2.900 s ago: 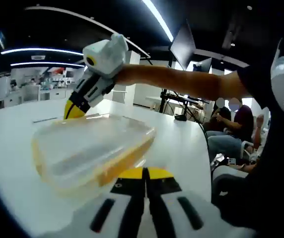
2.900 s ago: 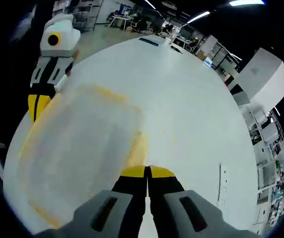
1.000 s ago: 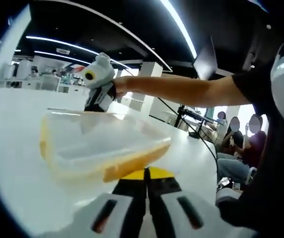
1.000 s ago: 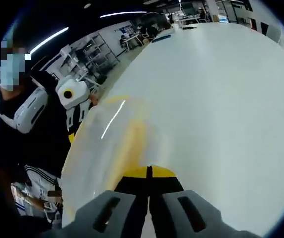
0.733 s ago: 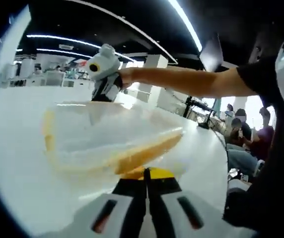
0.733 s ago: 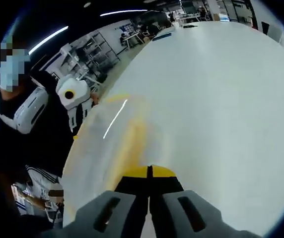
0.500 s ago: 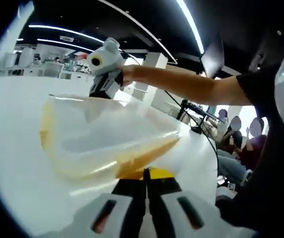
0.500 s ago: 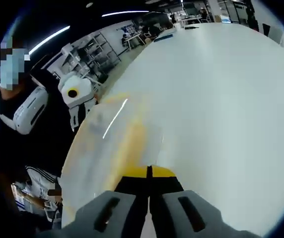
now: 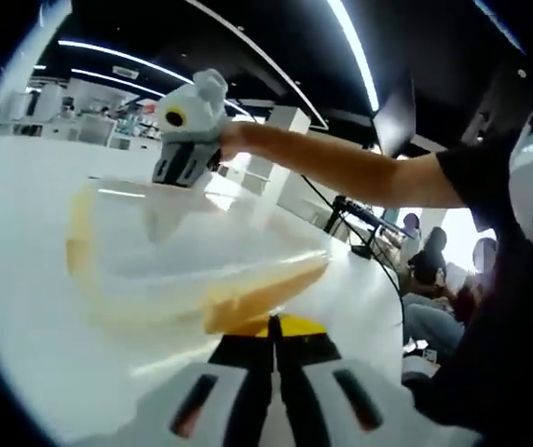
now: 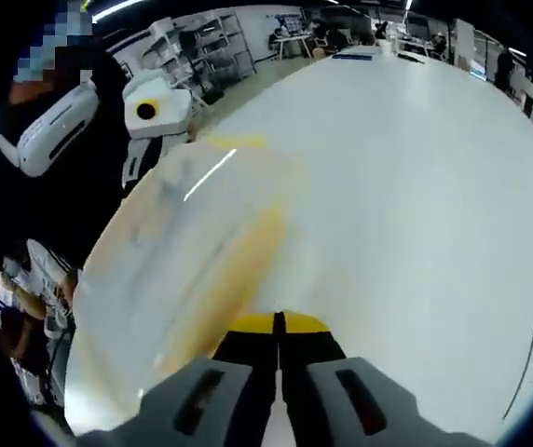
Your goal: Snap each plastic latch of the storage box into its locked position after aligning the lid with the box until every specified latch is closed and the lid sits flush.
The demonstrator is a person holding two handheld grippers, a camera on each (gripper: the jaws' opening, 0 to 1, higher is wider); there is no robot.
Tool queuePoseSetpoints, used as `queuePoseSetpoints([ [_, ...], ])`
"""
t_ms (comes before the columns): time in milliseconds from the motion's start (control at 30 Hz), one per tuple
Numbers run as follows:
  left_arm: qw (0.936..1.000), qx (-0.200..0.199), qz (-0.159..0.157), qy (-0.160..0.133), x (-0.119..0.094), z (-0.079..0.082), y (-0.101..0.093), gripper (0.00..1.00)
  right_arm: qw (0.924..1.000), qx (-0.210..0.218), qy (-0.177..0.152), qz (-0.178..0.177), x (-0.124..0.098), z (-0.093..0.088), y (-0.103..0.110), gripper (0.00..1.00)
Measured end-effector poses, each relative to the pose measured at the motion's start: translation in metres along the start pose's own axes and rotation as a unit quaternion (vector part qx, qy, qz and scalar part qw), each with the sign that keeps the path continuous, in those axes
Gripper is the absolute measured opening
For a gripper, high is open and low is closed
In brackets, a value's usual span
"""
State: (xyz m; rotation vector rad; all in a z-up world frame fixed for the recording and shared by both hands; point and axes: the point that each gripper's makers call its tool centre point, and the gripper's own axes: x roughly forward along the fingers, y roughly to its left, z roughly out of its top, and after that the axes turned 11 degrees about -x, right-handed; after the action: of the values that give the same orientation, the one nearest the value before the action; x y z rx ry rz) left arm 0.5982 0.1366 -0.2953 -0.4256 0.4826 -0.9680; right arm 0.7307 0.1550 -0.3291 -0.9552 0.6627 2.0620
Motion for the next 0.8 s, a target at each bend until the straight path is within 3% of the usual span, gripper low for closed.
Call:
queuePoseSetpoints([
  [100, 0.9999, 0.005, -0.005, -0.014, 0.002, -0.002, -0.005, 0.00, 0.9995, -0.026, -0.013, -0.011, 0.000, 0.001, -0.001, 0.00],
  [200, 0.9998, 0.001, -0.015, -0.014, -0.002, -0.004, -0.008, 0.00, 0.9970, -0.027, -0.021, -0.069, -0.007, 0.002, -0.014, 0.00],
  [300, 0.9999, -0.002, -0.012, -0.010, -0.011, -0.009, -0.008, 0.00, 0.9828, -0.024, -0.032, -0.180, -0.028, 0.003, -0.040, 0.00],
  [367, 0.9998, -0.006, -0.013, -0.012, -0.018, -0.010, -0.006, 0.00, 0.9728, -0.021, -0.049, -0.225, -0.040, 0.011, -0.046, 0.00],
  [500, 0.9997, 0.003, -0.017, -0.019, -0.029, -0.005, -0.006, 0.00, 0.9585, -0.011, -0.061, -0.278, -0.054, 0.017, -0.043, 0.00],
  [600, 0.9981, 0.008, -0.002, -0.062, -0.034, 0.015, 0.000, 0.00, 0.9411, -0.001, -0.077, -0.329, -0.068, 0.022, -0.043, 0.00],
  [667, 0.9961, 0.002, -0.012, -0.087, -0.042, 0.027, -0.004, 0.00, 0.9300, 0.007, -0.082, -0.358, -0.077, 0.024, -0.042, 0.01],
  [700, 0.9955, 0.002, -0.019, -0.093, -0.045, 0.032, -0.006, 0.00, 0.9176, 0.014, -0.097, -0.385, -0.085, 0.030, -0.041, 0.02],
  [767, 0.9931, 0.014, -0.009, -0.116, -0.052, 0.044, -0.002, 0.01, 0.9029, 0.019, -0.119, -0.413, -0.096, 0.037, -0.037, 0.06],
  [800, 0.9916, 0.020, -0.004, -0.127, -0.056, 0.050, 0.000, 0.05, 0.8897, 0.026, -0.130, -0.437, -0.106, 0.039, -0.033, 0.08],
])
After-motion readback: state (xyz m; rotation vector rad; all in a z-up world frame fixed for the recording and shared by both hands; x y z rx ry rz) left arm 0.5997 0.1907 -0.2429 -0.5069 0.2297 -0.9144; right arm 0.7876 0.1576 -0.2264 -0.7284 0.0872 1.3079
